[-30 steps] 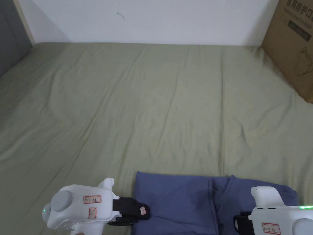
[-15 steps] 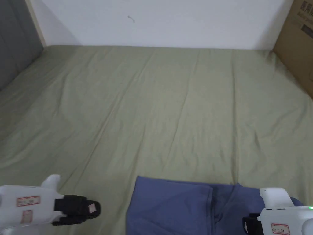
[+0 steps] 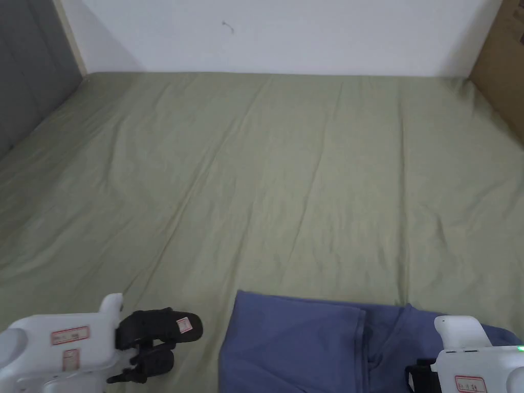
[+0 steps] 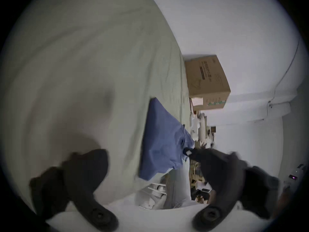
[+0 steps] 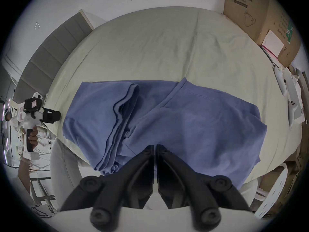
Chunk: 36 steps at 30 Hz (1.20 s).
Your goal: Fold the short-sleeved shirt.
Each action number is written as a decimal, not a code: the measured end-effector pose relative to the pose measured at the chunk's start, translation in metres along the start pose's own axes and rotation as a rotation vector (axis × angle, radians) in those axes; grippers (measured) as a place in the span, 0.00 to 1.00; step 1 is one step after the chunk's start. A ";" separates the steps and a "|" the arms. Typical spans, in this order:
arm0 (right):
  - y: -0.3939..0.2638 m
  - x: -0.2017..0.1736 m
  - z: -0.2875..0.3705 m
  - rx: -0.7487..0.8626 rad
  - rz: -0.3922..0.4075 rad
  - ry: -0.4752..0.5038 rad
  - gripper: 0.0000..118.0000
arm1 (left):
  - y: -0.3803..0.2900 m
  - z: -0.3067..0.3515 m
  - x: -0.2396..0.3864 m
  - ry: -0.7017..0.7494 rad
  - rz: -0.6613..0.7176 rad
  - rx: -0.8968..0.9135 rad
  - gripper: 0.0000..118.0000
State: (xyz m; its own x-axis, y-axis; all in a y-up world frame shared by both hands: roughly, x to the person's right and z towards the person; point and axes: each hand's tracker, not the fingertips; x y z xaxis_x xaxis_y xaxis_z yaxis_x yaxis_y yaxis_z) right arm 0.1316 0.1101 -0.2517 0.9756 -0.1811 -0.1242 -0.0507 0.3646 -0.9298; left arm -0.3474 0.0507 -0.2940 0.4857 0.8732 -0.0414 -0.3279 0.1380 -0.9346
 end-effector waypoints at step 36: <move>-0.006 0.002 -0.002 -0.014 -0.003 0.017 0.03 | 0.013 0.093 0.011 0.217 0.047 0.024 0.05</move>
State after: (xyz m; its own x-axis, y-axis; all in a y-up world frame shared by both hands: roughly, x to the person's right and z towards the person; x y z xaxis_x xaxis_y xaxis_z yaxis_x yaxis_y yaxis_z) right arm 0.1330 0.1058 -0.2470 0.9719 -0.1982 -0.1269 -0.0505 0.3512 -0.9349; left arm -0.4221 0.1053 -0.2739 0.6315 0.7583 -0.1619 -0.3721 0.1132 -0.9213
